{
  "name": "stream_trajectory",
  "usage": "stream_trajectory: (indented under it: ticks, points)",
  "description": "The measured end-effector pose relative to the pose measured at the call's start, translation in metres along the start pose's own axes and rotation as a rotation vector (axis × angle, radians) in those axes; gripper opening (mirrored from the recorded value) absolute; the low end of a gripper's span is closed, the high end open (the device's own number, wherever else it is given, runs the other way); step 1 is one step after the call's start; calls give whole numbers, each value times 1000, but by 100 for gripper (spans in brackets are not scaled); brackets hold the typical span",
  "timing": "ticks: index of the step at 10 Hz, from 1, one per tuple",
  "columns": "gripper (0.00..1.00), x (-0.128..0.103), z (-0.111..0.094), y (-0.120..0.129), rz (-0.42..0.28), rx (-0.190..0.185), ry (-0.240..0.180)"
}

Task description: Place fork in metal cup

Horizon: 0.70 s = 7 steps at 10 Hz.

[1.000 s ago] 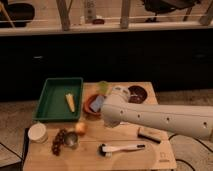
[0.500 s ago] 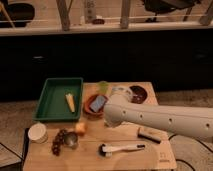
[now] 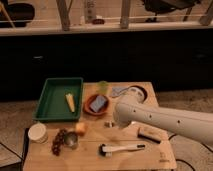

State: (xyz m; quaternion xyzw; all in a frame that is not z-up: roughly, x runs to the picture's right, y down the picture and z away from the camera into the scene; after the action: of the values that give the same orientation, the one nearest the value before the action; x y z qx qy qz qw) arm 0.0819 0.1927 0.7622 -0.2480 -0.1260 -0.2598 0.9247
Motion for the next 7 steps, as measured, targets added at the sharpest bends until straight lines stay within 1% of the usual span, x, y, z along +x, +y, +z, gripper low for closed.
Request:
stream_trajectory:
  ticks: [3, 7]
  points:
    - [80, 12, 14, 3, 33, -19, -12]
    - [80, 19, 39, -2, 58, -50, -26]
